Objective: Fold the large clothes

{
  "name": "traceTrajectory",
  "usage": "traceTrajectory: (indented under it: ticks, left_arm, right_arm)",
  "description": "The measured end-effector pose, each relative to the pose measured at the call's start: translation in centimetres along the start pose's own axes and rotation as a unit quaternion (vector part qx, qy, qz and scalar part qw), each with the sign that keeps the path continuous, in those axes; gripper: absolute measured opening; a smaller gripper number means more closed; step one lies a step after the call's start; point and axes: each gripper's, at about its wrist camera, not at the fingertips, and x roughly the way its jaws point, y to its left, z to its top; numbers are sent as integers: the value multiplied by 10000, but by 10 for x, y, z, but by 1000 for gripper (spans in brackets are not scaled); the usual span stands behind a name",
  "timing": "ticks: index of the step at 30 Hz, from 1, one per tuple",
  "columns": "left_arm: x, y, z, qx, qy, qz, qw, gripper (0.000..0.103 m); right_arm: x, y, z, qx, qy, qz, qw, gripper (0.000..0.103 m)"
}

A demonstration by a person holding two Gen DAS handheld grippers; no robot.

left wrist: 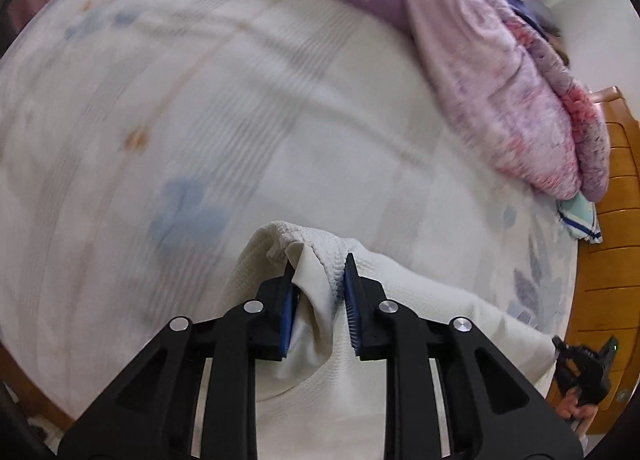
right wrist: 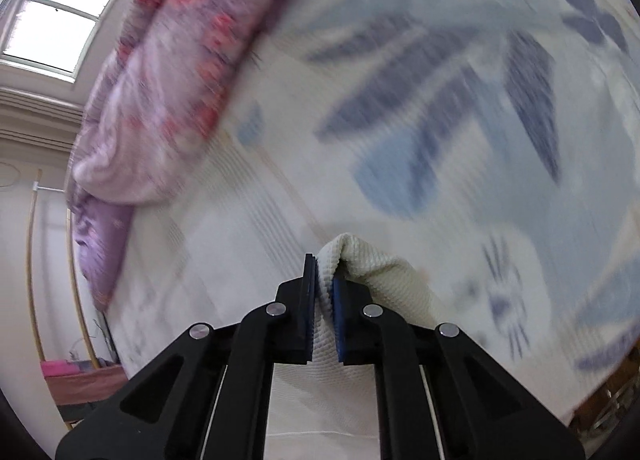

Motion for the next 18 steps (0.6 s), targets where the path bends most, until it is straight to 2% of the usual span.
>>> traceTrajectory:
  ticks: [1,2,3,4,5,7,9,11,14,16,18]
  left_arm:
    - [3,-8,11,-97,-58,27,9999,38]
    - [6,-11,17,-152,-73,156,9997,54]
    - [11,-15,24,-163,-23,326,9993,59]
    - [17,-19,23,-103,125,450,9989,61]
    - [21,-19,18,-28,243,463,9986,61]
    - [29,-16,-2,81,477,594,9971,68]
    - [40,-3,-25,0,796,855,9932,69]
    - [54,14,-54,-293,1237,885,9879,69]
    - [75,40,-96,-809,1811,955,9755,69]
    - [82,53,-115,-1201,1925,869,9700,69]
    - [85,59,-124,-1435,1855,635,9700,68]
  right_arm:
    - [10,11,14,85,-14,19,10000,16]
    - [12,13,27,174,-5,-101,9998,19]
    - [13,18,30,174,-1,-170,9997,33]
    - [14,19,37,163,43,-157,9997,53]
    - [13,21,35,116,77,-113,9998,57]
    - [8,19,19,-196,98,-121,9997,58]
    - [9,8,-4,-441,307,-466,9975,60]
    - [11,-16,-30,-499,586,-883,9931,60]
    - [11,-57,-69,-292,955,-1341,9859,60]
    - [14,-80,-91,21,1216,-1311,9839,60]
    - [21,-100,-108,424,1503,-1089,9817,60]
